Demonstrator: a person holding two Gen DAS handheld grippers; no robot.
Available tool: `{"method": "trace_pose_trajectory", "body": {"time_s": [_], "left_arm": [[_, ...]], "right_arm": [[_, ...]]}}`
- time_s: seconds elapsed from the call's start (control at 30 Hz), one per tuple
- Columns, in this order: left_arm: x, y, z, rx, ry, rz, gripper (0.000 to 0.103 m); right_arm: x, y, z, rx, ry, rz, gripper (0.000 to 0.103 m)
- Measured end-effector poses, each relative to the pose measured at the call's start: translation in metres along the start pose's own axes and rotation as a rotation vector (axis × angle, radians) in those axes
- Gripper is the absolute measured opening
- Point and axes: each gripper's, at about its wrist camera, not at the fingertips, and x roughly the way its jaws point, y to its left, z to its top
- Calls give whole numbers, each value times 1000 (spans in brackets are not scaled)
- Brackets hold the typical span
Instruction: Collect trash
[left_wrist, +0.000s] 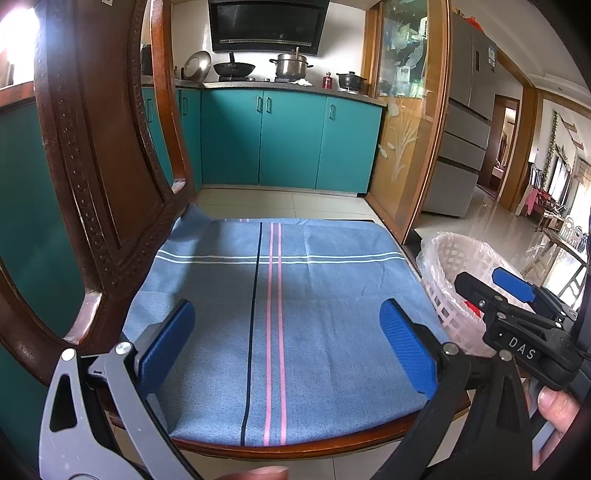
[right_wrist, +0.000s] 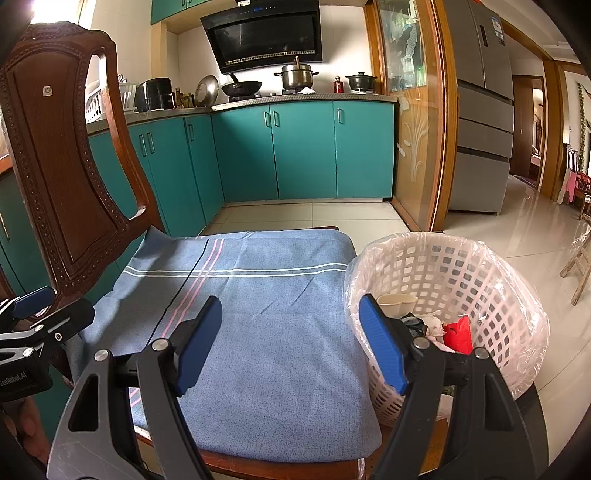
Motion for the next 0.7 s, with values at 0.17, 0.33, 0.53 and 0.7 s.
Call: {"method": "trace_pose_trajectory", "body": {"time_s": [0.17,0.33,0.53,0.7], "left_arm": [[0,0,-1,1,0,-1,100],[0,0,-1,2,1,-3,100],[1,-1,-2,10,-2,-5,100],[2,-5,-4,23,-5,1,100]], "right_arm": [[0,0,0,0,-1,0,75],[0,0,0,-1,-1,0,75],[0,1,0,-1,0,1,75],[1,2,-1,-4,2,4,75]]}}
